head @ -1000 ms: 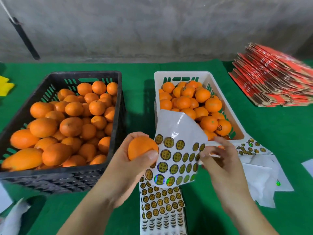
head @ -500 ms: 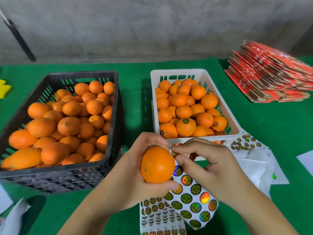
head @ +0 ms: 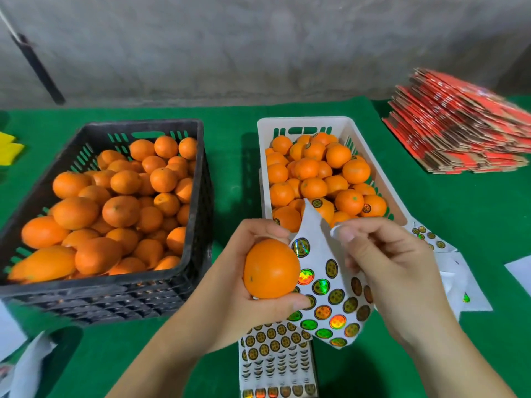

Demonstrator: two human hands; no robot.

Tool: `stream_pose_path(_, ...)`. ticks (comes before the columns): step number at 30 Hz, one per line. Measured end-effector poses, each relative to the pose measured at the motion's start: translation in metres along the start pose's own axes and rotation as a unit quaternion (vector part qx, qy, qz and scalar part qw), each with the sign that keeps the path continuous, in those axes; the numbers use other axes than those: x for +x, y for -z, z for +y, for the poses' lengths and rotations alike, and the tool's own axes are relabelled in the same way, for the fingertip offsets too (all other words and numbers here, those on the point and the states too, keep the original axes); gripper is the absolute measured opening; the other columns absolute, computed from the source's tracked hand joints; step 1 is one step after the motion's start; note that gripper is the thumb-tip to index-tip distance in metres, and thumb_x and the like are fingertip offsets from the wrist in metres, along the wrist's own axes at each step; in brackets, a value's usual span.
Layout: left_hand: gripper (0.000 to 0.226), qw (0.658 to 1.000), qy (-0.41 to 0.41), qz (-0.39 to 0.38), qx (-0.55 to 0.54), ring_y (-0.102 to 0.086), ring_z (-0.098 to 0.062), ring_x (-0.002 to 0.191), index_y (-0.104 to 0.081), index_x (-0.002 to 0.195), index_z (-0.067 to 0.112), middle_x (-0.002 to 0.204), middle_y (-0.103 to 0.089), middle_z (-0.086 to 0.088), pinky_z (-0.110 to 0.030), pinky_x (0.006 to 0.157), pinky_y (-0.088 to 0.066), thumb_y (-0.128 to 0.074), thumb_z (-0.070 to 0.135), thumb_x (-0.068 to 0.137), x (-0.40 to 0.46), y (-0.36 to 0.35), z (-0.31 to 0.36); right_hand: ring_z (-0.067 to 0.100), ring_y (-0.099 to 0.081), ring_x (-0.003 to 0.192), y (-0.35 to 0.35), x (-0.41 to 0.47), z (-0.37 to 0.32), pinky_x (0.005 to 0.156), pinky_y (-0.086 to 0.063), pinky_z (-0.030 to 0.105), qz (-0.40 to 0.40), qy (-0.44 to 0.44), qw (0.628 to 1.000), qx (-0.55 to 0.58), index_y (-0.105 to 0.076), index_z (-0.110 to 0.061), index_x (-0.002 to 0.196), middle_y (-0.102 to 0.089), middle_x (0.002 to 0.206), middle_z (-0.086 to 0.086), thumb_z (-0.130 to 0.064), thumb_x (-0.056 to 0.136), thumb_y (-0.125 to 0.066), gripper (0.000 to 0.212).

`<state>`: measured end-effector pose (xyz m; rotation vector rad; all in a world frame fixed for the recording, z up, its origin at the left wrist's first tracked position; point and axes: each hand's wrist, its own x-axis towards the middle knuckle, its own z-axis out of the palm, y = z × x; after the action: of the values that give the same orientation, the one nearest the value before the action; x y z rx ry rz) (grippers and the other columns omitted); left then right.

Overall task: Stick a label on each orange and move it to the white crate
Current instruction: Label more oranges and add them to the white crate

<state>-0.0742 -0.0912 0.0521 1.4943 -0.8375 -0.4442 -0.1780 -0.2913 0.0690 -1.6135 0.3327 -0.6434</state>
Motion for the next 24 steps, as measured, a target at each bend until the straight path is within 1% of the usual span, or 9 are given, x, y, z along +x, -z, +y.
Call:
stream_pose_path(2,0.081,1.000,0.007,-0.009,0.029,-0.067,-0.013,0.113,-0.049,0.136,0.038,0.131,-0.057,0.018,-0.021,0.076,-0.060,-0.092,0.053,0.069,0.000,-0.003,0.000,0.004,-0.067,0.075,-0.003,-0.003,-0.006,0.072,-0.051,0.014,0.055,0.062,0.996,-0.032,-0.082,-0.032,0.094,-0.076,0.081,-0.009,-0.034,0.088,-0.079,0.008)
stream_pose_path(3,0.082,0.999,0.006,-0.014,0.050,-0.066,-0.008,0.113,-0.050,0.134,0.042,0.131,-0.057,0.021,-0.016,0.076,-0.058,-0.091,0.058,0.066,0.001,-0.005,0.001,0.005,-0.071,0.082,-0.008,-0.006,-0.010,0.077,-0.052,0.016,0.040,0.105,0.992,-0.061,-0.081,-0.032,0.096,-0.077,0.088,-0.010,-0.032,0.092,-0.079,0.005)
stream_pose_path(6,0.076,0.997,-0.003,-0.026,0.071,-0.066,-0.007,0.106,-0.054,0.126,0.046,0.122,-0.062,0.019,-0.012,0.078,-0.053,-0.088,0.066,0.062,0.005,-0.011,0.000,0.014,-0.069,0.098,-0.021,-0.013,-0.010,0.081,-0.054,0.024,-0.074,0.190,0.966,-0.160,-0.081,-0.029,0.105,-0.070,0.102,-0.008,-0.020,0.093,-0.077,0.015)
stream_pose_path(10,0.071,0.997,0.025,-0.050,0.055,-0.067,-0.005,0.095,-0.058,0.123,0.040,0.109,-0.067,0.016,-0.012,0.076,-0.051,-0.093,0.056,0.063,0.003,-0.011,-0.007,0.019,-0.066,0.095,-0.010,-0.006,-0.010,0.075,-0.053,0.038,-0.171,0.224,0.929,-0.239,-0.081,-0.017,0.114,-0.063,0.103,0.000,-0.023,0.097,-0.072,0.020)
stream_pose_path(14,0.076,0.996,0.067,-0.058,-0.020,-0.073,-0.020,0.098,-0.059,0.126,0.030,0.111,-0.071,0.003,-0.033,0.079,-0.061,-0.097,0.046,0.063,0.002,-0.016,-0.017,0.019,-0.058,0.115,0.010,-0.010,-0.010,0.084,-0.055,0.037,-0.269,0.252,0.856,-0.363,-0.061,-0.024,0.148,-0.053,0.126,-0.005,-0.032,0.100,-0.063,0.048)
stream_pose_path(17,0.079,0.992,0.096,-0.050,-0.058,-0.072,-0.026,0.101,-0.059,0.127,0.027,0.114,-0.070,-0.001,-0.040,0.083,-0.061,-0.096,0.051,0.061,0.003,-0.015,-0.017,0.020,-0.050,0.127,0.013,-0.014,-0.005,0.088,-0.056,0.036,-0.278,0.248,0.843,-0.389,-0.048,-0.029,0.158,-0.046,0.137,-0.004,-0.033,0.096,-0.064,0.064)
stream_pose_path(20,0.088,0.983,0.105,-0.038,-0.144,-0.070,-0.030,0.107,-0.059,0.131,0.013,0.116,-0.070,-0.011,-0.039,0.088,-0.057,-0.090,0.059,0.063,0.005,-0.022,-0.014,0.013,-0.043,0.129,0.006,-0.015,0.002,0.084,-0.056,0.028,-0.283,0.235,0.832,-0.415,-0.031,-0.036,0.164,-0.035,0.146,-0.008,-0.049,0.091,-0.070,0.084)
stream_pose_path(22,0.096,0.942,0.157,0.007,-0.295,-0.073,-0.031,0.102,-0.060,0.121,0.001,0.109,-0.072,-0.019,-0.036,0.082,-0.060,-0.094,0.064,0.056,0.009,-0.027,-0.011,0.010,-0.044,0.123,-0.001,-0.017,0.010,0.084,-0.058,0.030,-0.263,0.228,0.845,-0.405,-0.036,-0.039,0.160,-0.033,0.144,-0.009,-0.059,0.087,-0.076,0.085)
stream_pose_path(24,0.083,0.841,0.238,0.013,-0.486,-0.074,-0.032,0.100,-0.063,0.113,0.001,0.106,-0.073,-0.020,-0.039,0.075,-0.062,-0.093,0.060,0.063,0.012,-0.026,-0.011,0.008,-0.046,0.118,-0.007,-0.019,0.016,0.083,-0.057,0.030,-0.246,0.238,0.858,-0.383,-0.043,-0.042,0.153,-0.033,0.144,-0.010,-0.054,0.087,-0.079,0.076)
